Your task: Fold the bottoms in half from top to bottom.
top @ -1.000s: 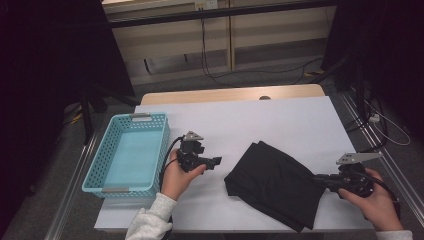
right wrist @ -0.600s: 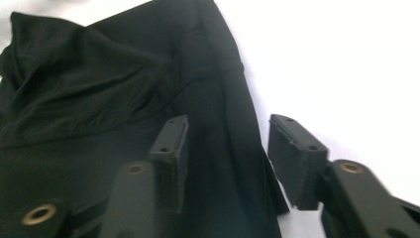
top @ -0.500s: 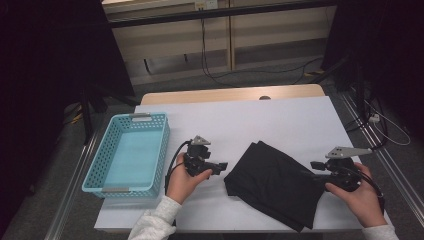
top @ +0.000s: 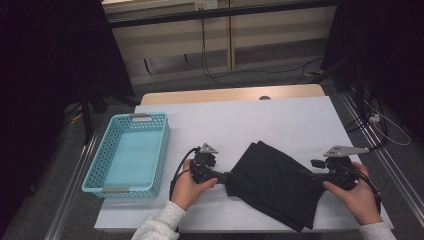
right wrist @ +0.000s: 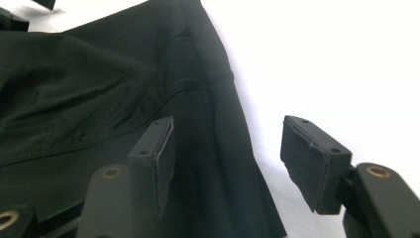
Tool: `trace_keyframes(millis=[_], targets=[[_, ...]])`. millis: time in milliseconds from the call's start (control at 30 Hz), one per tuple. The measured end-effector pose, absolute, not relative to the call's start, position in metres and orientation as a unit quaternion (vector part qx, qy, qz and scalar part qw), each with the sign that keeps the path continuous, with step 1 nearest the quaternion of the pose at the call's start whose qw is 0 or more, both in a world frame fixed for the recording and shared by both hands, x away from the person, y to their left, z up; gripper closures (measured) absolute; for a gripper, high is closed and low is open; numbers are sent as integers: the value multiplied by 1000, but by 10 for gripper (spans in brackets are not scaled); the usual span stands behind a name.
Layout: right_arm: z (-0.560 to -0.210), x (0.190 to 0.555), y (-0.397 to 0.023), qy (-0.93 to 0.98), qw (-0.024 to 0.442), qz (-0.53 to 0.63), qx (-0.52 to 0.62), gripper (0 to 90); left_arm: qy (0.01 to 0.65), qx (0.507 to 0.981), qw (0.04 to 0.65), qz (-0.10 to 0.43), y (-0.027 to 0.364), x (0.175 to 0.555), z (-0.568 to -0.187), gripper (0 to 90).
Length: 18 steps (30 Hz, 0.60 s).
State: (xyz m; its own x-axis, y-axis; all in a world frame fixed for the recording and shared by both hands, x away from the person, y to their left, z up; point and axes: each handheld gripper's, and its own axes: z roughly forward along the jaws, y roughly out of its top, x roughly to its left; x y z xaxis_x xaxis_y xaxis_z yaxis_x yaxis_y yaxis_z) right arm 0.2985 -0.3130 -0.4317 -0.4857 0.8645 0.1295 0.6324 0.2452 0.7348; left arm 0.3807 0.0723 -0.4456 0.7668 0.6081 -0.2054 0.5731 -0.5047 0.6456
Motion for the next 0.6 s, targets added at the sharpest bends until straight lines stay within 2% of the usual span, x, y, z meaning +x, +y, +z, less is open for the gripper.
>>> trace_keyframes(millis=[400,600], targets=[[-434,297,-312,777,151,377,482,379,342,867,361,15,72,372,-445,230],[-435,296,-312,777,149,377,482,375,341,869,360,10,75,363,-445,337]])
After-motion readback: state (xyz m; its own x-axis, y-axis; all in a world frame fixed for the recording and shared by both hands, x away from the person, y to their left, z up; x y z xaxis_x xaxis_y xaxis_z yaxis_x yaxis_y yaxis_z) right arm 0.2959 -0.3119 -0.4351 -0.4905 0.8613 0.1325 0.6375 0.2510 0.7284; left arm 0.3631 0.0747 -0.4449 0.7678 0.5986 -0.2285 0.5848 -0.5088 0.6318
